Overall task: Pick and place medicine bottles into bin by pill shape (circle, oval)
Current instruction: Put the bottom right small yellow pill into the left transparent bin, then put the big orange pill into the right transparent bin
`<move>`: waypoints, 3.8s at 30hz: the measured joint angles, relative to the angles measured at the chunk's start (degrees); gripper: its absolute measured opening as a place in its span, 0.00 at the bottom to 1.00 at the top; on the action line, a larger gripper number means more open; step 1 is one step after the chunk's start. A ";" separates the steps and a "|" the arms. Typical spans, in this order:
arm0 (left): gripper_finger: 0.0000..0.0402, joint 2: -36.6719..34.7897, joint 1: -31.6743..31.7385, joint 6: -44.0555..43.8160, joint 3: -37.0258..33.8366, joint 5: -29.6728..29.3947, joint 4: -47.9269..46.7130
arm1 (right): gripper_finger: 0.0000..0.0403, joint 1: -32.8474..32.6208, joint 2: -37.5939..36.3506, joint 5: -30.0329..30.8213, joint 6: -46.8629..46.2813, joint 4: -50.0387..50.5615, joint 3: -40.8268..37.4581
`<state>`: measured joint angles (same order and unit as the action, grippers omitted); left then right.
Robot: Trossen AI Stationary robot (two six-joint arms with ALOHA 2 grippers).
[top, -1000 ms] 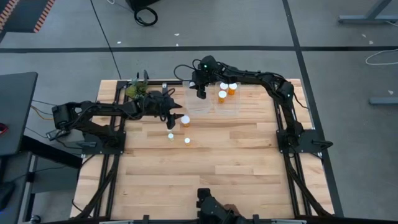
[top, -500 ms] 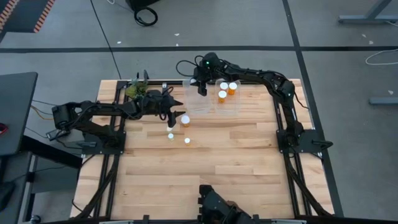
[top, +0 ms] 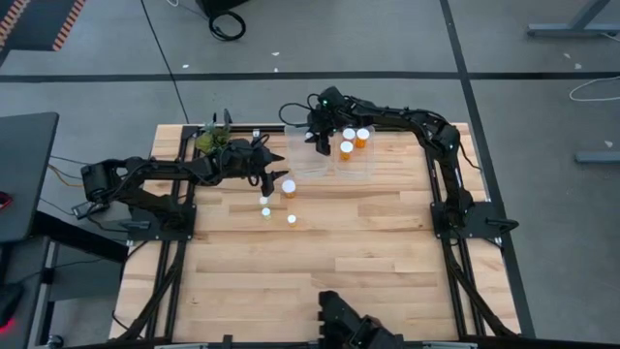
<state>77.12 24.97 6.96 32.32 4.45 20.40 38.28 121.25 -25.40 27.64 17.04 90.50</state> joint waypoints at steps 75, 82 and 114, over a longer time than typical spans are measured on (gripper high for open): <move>0.58 0.00 -0.01 -0.26 0.00 -0.04 -0.76 | 0.53 -0.37 -1.46 5.09 -2.97 8.86 4.37; 0.58 0.02 0.00 -1.20 0.00 -0.07 -0.81 | 0.53 -0.99 -1.57 7.93 -5.05 21.23 13.50; 0.58 0.02 -2.92 -13.29 0.00 10.66 -0.92 | 0.53 -17.43 -43.09 14.82 -14.09 -12.09 -34.42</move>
<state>77.14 22.05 -6.33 32.32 15.11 19.48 20.85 78.16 -10.59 13.55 4.95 56.07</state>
